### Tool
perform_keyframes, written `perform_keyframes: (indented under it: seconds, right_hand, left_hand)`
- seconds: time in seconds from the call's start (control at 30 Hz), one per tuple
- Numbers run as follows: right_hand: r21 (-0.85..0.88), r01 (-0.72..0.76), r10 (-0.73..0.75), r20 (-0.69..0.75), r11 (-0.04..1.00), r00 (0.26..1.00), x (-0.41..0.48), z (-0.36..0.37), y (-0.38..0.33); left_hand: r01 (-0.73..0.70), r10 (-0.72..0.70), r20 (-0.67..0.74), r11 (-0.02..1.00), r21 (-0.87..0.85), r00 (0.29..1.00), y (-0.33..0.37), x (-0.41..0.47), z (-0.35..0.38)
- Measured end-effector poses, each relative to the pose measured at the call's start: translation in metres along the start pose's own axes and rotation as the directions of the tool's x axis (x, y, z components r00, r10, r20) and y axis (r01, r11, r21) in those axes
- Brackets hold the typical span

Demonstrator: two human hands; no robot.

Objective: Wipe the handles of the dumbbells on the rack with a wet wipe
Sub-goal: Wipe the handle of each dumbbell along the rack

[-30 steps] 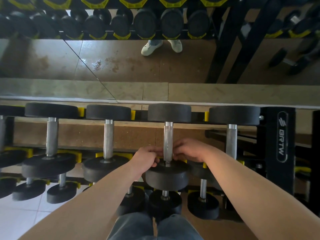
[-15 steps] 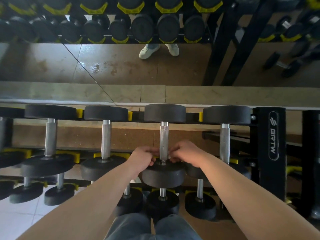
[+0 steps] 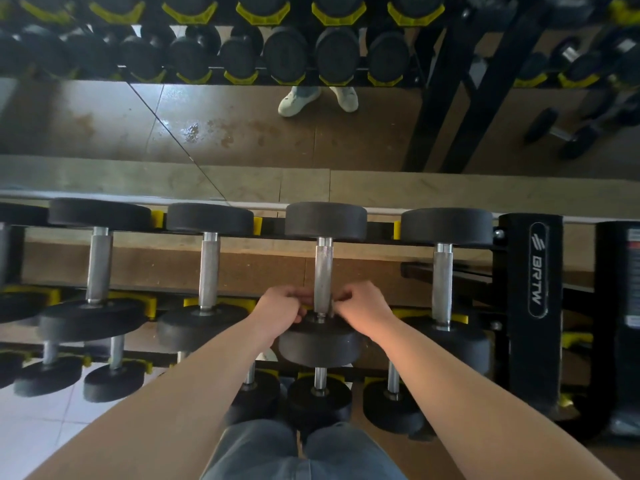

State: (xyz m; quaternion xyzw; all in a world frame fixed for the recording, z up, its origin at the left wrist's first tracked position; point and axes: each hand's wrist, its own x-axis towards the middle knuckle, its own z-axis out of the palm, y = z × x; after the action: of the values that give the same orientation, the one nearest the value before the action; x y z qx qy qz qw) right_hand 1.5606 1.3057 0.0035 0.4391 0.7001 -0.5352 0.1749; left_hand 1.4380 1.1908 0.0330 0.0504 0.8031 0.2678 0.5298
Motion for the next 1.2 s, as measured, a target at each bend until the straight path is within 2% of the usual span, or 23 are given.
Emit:
perform_keyframes:
  seconds: [0.1, 0.2, 0.27, 0.33, 0.4, 0.5, 0.63, 0.7, 0.8, 0.87, 1.03, 1.13, 1.2]
  right_hand:
    - [0.294, 0.034, 0.028, -0.203, 0.955, 0.979, 0.010, -0.004, -0.012]
    - [0.307, 0.118, -0.018, -0.310, 0.944, 0.951, 0.016, -0.007, -0.018]
    - [0.264, 0.076, -0.016, -0.222, 0.961, 0.975, 0.010, -0.005, -0.012]
    - [0.136, -0.001, 0.008, -0.047, 0.991, 0.999, 0.005, 0.000, -0.001]
    - [0.011, 0.014, -0.014, 0.050, 1.000, 0.999, 0.003, 0.000, 0.006]
    - [-0.068, 0.057, -0.057, -0.007, 0.996, 0.998, 0.005, -0.005, 0.000]
    - [0.212, 0.026, 0.000, -0.124, 0.977, 0.992, 0.004, -0.006, -0.003]
    - [0.239, -0.002, 0.020, -0.074, 0.971, 0.997, 0.003, -0.005, -0.001]
    - [0.085, -0.014, 0.010, 0.043, 0.996, 0.999, 0.000, -0.002, -0.001]
    - [0.065, 0.004, -0.007, 0.041, 0.998, 0.999, -0.001, -0.002, -0.001]
    - [0.244, 0.037, -0.027, -0.045, 0.969, 0.999, -0.013, 0.001, 0.007]
    - [0.264, 0.135, -0.079, -0.210, 0.955, 0.974, -0.017, 0.008, 0.002]
    - [0.229, 0.237, -0.153, -0.333, 0.944, 0.930, -0.015, 0.008, -0.008]
  left_hand:
    - [0.017, -0.017, -0.013, 1.000, -0.012, 1.000, 0.001, -0.001, -0.001]
    - [0.029, -0.029, -0.011, 0.999, -0.020, 1.000, -0.002, -0.001, -0.002]
    - [0.016, -0.017, -0.017, 1.000, -0.014, 1.000, -0.003, -0.002, -0.001]
    - [-0.015, 0.015, -0.018, 1.000, -0.003, 1.000, -0.004, -0.003, 0.000]
    - [-0.034, 0.034, -0.024, 0.999, 0.005, 0.999, -0.003, -0.004, 0.002]
    - [-0.025, 0.025, -0.033, 1.000, -0.001, 0.999, -0.002, -0.004, 0.002]
    - [-0.028, 0.027, -0.036, 0.999, -0.017, 0.999, -0.002, -0.005, 0.002]
    - [-0.035, 0.034, -0.037, 0.999, -0.014, 0.999, -0.002, -0.006, 0.002]
    - [-0.057, 0.057, -0.028, 0.998, 0.005, 0.998, -0.002, -0.008, 0.004]
    - [-0.054, 0.054, -0.032, 0.999, 0.002, 0.998, -0.002, -0.008, 0.003]
    - [-0.074, 0.073, -0.019, 0.997, -0.027, 0.997, -0.007, -0.009, 0.001]
    - [-0.079, 0.078, -0.021, 0.995, -0.052, 0.997, -0.009, -0.009, -0.001]
    - [-0.076, 0.074, -0.024, 0.994, -0.076, 0.997, -0.009, -0.010, -0.002]
